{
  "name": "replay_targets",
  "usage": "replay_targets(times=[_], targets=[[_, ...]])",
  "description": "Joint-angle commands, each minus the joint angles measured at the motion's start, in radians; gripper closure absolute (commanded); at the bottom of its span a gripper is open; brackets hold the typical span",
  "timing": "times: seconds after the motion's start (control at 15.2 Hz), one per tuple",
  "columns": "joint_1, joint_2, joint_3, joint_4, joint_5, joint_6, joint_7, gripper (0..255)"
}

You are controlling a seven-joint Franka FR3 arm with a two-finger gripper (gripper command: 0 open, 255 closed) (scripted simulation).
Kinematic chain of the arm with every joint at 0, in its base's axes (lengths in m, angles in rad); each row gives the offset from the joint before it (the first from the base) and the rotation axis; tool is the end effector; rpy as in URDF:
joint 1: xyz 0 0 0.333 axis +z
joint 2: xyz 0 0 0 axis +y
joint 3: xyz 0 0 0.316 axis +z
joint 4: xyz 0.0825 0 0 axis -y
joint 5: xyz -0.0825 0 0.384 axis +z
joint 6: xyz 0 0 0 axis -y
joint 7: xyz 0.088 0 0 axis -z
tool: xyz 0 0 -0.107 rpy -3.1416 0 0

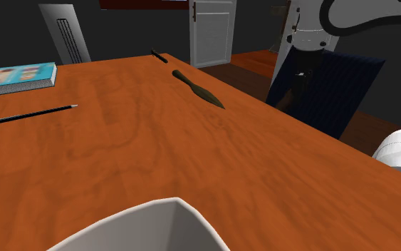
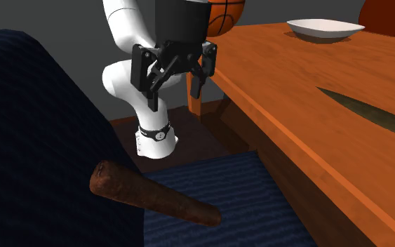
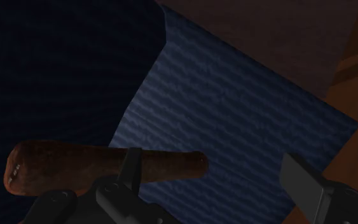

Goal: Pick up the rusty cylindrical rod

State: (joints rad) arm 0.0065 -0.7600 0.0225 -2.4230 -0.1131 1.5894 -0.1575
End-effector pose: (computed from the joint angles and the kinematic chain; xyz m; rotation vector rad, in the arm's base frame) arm 0.3122 -0.0014 0.5533 3.0028 0.2801 -0.1242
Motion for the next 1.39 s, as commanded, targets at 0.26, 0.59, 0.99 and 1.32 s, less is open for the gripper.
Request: replay_targets(times=[0.26,0.59,0.99,1.32], targets=[[0.036,0.208,-0.147,0.102,-0.015,-0.014,-0.290,0],[0.080,0.510,-0.273,0.269,0.001,-0.055,-0.650,0],[0.085,0.701,-0.304,0.346,0.021,-0.050,-0.849,0],[0.084,0.721,-0.306,0.305,0.025,0.011,-0.849,0]])
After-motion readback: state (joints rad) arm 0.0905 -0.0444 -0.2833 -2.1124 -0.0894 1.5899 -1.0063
